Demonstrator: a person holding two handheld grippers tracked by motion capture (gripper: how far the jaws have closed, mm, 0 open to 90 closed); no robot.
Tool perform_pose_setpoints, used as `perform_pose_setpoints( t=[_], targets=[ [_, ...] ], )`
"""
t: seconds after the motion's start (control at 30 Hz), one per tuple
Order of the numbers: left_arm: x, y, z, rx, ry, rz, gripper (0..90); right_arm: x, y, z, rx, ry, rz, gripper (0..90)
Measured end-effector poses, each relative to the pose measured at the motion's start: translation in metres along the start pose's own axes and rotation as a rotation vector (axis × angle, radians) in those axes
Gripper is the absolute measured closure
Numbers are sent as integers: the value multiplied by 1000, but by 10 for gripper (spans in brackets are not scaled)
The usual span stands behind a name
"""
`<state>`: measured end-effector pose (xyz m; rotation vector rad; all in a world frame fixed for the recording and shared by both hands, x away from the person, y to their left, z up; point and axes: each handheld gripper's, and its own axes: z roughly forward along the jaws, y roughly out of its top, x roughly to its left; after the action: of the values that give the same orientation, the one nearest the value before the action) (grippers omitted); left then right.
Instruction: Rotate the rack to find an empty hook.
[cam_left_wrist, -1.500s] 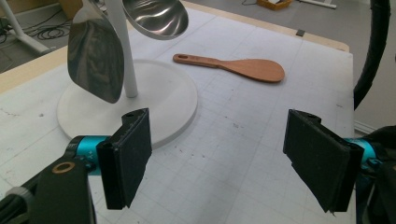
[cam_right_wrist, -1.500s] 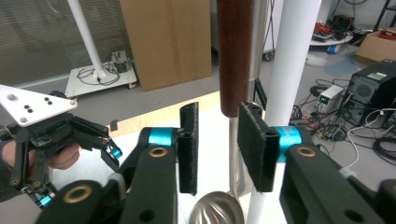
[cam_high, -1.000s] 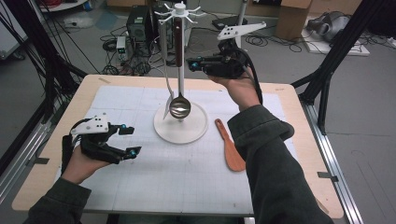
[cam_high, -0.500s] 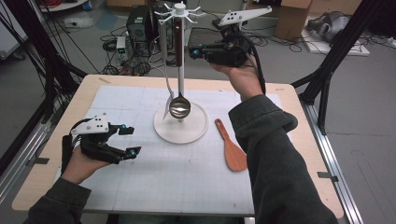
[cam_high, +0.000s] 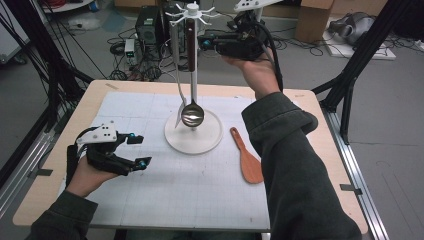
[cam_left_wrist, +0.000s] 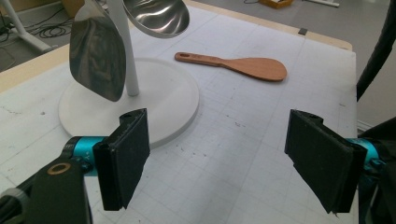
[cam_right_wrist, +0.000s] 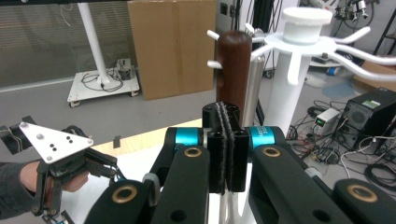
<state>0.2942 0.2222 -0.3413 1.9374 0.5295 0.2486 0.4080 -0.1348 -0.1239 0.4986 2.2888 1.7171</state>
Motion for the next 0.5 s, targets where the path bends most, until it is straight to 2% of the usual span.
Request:
perform_pose_setpoints(
  t=[0.5],
  targets=[
    [0, 0, 0, 1, 3, 2, 219, 4, 12, 3, -23, -31, -26, 897]
  ],
)
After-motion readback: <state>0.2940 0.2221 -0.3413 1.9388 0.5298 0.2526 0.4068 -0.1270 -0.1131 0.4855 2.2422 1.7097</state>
